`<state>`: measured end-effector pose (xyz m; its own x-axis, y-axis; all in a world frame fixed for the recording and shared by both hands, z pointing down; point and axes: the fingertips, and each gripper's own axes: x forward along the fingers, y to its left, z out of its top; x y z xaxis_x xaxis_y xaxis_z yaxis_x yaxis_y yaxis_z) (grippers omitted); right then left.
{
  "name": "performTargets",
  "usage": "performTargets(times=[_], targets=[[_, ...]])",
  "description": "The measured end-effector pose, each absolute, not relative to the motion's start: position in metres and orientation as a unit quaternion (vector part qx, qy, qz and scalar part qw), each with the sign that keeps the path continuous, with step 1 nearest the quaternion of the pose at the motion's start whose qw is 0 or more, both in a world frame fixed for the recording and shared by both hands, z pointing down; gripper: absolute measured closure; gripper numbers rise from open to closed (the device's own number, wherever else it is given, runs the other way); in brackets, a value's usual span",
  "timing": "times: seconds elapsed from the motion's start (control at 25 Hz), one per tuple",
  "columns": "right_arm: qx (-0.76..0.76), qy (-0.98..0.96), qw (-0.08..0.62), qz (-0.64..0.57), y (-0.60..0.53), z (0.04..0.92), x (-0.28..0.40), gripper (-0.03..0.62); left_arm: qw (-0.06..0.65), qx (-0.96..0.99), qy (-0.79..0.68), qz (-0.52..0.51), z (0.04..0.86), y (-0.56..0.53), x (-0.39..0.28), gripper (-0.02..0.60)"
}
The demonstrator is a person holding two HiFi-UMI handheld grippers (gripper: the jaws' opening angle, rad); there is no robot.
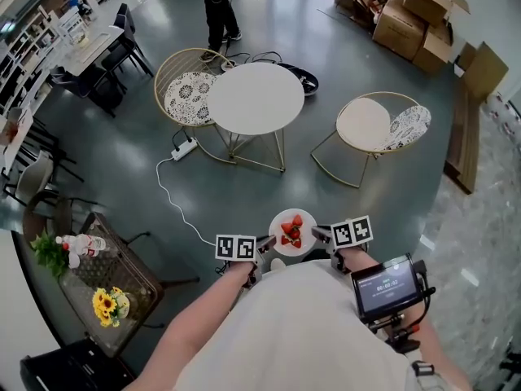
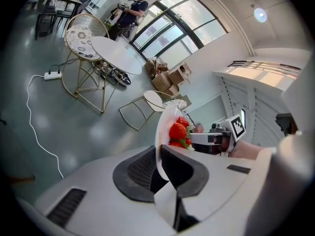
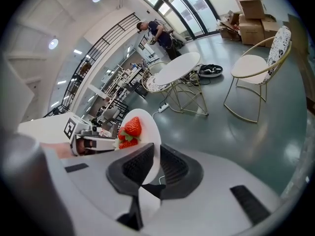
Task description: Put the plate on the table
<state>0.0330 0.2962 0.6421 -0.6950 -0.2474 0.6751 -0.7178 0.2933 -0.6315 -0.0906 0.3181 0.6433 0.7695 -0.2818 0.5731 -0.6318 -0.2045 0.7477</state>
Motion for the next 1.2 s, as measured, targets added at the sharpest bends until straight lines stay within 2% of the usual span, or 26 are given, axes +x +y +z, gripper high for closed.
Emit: performTargets(times=[0.68,1.2], targets=[[0.280,-0.774,0.248,0.510,0.265,0.660,0.005,0.569,0.571,0.737,-0.333,0.144,0.660,0.294,-0.118,0.563],[0.273,-0.771,0.230,0.527,0.153,0.665,0.045,0.569,0.571,0.730,-0.338,0.165,0.657,0.182,-0.077,0.563]])
